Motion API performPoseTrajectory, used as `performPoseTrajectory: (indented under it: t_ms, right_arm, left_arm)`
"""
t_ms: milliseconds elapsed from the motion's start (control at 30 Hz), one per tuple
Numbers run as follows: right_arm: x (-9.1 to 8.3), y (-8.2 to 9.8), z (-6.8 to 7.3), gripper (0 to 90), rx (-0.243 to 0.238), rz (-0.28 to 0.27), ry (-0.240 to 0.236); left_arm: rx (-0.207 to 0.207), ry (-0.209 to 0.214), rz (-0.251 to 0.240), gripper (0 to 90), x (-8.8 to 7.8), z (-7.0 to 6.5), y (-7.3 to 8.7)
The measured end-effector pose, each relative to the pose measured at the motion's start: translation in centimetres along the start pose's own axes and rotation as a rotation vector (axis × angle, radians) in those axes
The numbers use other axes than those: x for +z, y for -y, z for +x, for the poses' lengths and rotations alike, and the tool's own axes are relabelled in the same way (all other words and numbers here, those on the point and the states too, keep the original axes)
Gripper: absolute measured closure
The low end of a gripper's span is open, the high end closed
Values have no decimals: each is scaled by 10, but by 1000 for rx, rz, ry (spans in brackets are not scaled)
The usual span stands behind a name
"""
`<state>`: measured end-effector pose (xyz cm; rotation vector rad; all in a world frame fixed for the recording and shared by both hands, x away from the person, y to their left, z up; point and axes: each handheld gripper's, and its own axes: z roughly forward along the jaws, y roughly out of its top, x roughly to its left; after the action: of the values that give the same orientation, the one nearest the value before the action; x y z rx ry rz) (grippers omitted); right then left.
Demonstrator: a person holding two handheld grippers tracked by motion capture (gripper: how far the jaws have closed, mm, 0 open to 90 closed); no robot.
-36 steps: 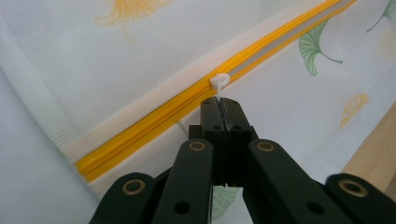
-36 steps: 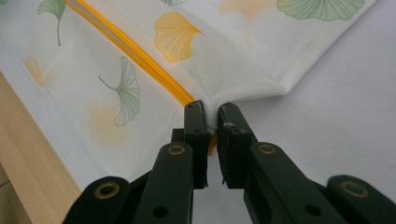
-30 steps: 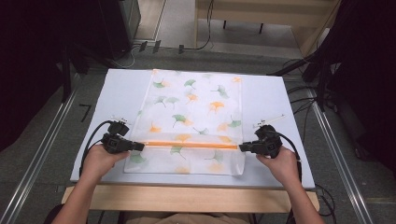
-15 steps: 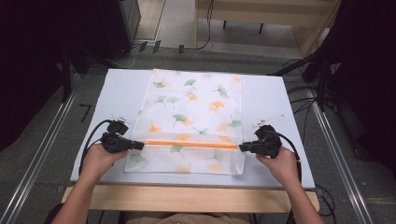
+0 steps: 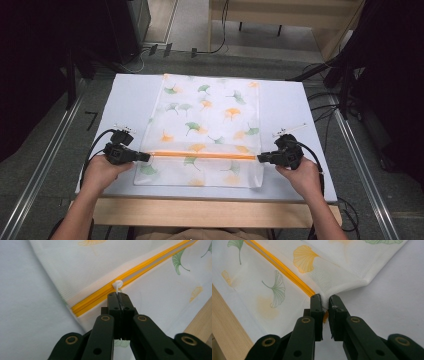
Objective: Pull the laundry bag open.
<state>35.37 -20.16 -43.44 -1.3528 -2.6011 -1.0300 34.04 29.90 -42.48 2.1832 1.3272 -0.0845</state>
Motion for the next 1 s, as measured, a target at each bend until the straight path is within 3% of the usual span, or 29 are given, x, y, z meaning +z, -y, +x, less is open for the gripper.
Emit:
performPoseTrajectory:
  t_ms: [1000]
  right_arm:
    - [0, 1, 0, 844, -1, 1, 5]
  left_arm:
    - [-13, 20, -1, 900, -4, 9, 3]
